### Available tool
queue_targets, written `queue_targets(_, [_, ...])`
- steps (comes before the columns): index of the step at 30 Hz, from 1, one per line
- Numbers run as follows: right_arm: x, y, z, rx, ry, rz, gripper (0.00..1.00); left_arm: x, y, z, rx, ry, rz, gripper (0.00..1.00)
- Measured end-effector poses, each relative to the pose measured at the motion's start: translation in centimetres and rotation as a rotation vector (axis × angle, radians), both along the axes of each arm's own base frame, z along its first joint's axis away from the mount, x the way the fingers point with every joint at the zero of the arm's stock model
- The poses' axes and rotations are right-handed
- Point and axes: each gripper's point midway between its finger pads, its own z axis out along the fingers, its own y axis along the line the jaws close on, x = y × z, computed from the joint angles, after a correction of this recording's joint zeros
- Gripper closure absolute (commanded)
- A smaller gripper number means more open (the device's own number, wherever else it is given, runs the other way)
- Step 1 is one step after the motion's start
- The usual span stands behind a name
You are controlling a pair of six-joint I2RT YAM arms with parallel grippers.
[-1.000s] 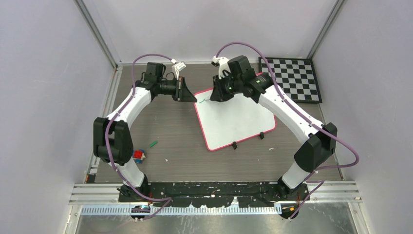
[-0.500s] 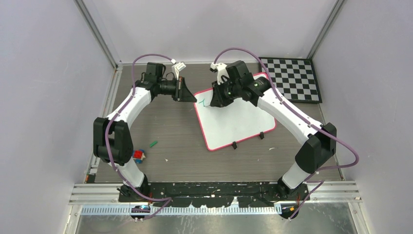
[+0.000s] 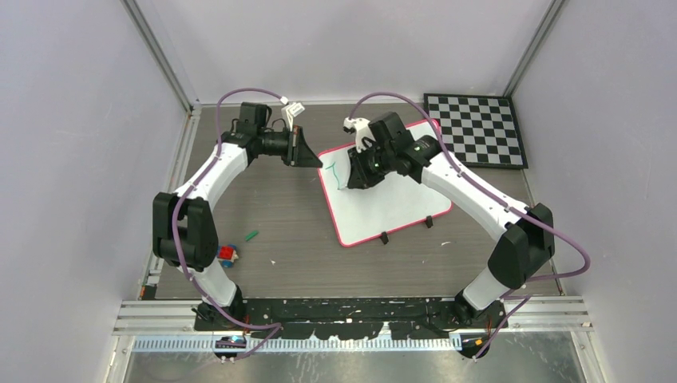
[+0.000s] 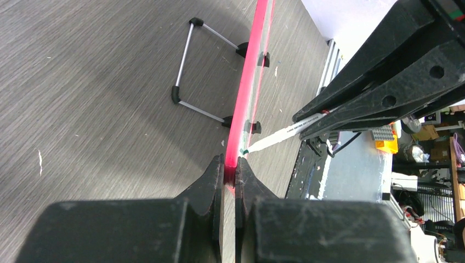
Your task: Write a sentence on the whiteboard
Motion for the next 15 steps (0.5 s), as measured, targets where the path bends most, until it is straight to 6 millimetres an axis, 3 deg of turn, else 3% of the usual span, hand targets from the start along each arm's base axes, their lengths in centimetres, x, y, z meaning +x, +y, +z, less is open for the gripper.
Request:
queue_targets(8, [-0.8,0.9,-0.2,-0.009,0.002,0.029,1.00,-0.1,0.0,0.1,-0.001,-0.002,-0.001,1.00])
queue_targets(15, [-0.5,1.3,1.5,0.018,-0.026,0.034,1.00,-0.2,0.0,0.1,-0.003,-0.001,-0.004,1.00])
